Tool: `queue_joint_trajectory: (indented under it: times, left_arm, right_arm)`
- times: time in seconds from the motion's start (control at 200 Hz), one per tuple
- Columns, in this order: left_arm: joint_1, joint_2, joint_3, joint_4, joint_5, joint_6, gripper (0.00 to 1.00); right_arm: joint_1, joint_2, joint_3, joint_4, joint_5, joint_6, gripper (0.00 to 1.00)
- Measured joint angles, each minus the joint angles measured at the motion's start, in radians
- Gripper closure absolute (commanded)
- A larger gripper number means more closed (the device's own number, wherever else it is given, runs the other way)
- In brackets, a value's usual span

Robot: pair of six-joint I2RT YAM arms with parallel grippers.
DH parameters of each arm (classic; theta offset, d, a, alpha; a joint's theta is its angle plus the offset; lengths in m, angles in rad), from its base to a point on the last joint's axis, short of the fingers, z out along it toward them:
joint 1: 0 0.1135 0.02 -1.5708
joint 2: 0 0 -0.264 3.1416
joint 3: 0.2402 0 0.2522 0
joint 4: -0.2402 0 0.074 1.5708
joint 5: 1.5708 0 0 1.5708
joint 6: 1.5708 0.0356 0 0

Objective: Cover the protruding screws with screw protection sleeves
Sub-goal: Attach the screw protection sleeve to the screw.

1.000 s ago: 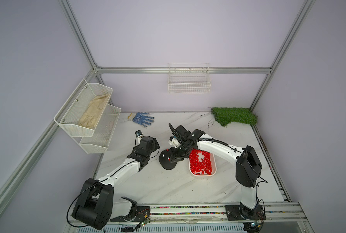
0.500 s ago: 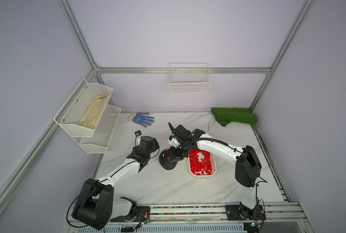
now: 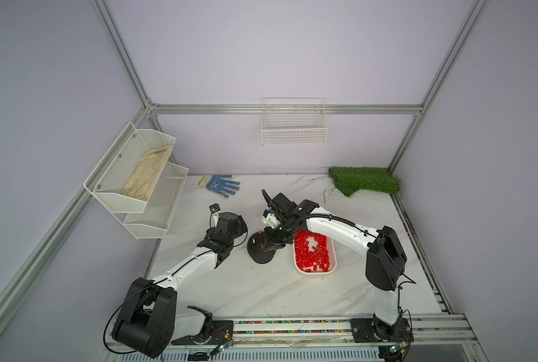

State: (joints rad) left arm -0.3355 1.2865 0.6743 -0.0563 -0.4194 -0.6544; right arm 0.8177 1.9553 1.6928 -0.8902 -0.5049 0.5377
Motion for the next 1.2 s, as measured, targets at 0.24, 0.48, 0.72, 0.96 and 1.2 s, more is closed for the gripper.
queue_joint_trajectory:
  times: [0.24, 0.48, 0.72, 0.96, 1.2]
  left_arm:
    - [0.0, -0.002, -0.014, 0.01, 0.0, 0.0, 0.0]
    - [0.0, -0.002, -0.018, 0.011, 0.0, -0.008, 0.0]
    - [-0.001, -0.003, -0.018, 0.011, 0.0, -0.008, 0.0]
    - [-0.001, -0.008, -0.019, 0.011, -0.002, -0.008, 0.0]
    - [-0.001, -0.014, -0.033, 0.011, -0.006, -0.008, 0.0]
  right_arm:
    - [0.0, 0.001, 0.004, -0.001, 0.0, 0.001, 0.86]
    - [-0.004, 0.003, 0.033, -0.001, 0.002, 0.003, 0.85]
    - [-0.009, 0.007, 0.037, 0.0, 0.0, 0.003, 0.85]
    - [-0.009, 0.017, 0.054, 0.0, -0.002, 0.003, 0.85]
    - [-0.01, 0.037, 0.074, 0.002, -0.006, 0.003, 0.84]
